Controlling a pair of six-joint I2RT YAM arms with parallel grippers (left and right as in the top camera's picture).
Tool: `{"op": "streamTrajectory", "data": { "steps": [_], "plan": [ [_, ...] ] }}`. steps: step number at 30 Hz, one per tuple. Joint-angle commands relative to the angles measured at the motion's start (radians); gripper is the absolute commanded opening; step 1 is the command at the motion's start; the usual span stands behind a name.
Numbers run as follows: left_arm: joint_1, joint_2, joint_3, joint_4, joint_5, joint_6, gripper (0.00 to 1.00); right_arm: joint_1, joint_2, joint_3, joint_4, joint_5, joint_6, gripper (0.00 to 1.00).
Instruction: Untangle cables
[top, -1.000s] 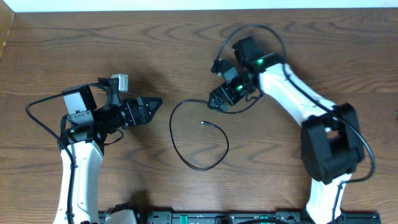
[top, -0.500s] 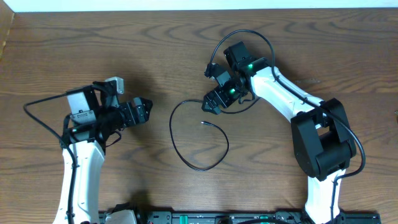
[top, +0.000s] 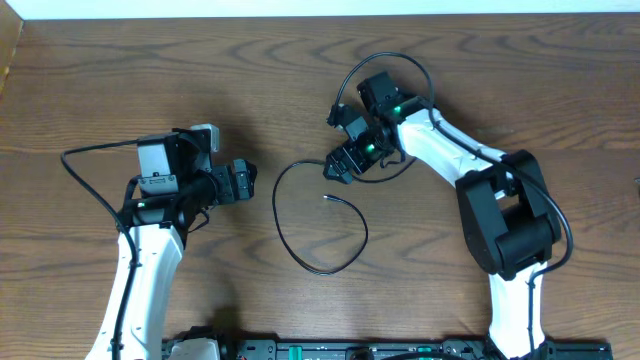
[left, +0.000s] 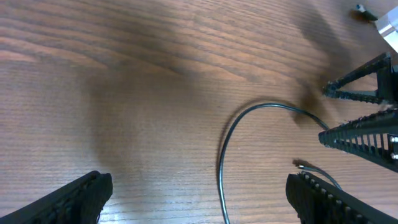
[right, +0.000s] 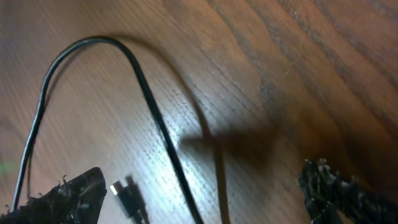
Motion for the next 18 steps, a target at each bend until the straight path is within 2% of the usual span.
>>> {"op": "streamTrajectory", "data": {
  "steps": [1,8,12,18],
  "plan": [
    [-0.003,0.004,0.002,-0.004,-0.033,-0.032,0.95,0.011,0.030,-0.001,0.013,-0.011,0.007,0.99],
    [-0.039,0.004,0.002,-0.016,-0.034,-0.043,0.96,0.035,0.081,-0.001,0.041,-0.010,0.006,0.99],
    [-0.063,0.004,0.002,-0.017,-0.034,-0.043,0.95,0.053,0.127,-0.001,0.039,0.011,-0.002,0.90],
    [-0.075,0.004,0.002,-0.018,-0.034,-0.043,0.95,0.080,0.182,-0.001,-0.002,0.225,-0.002,0.85]
  ]
}}
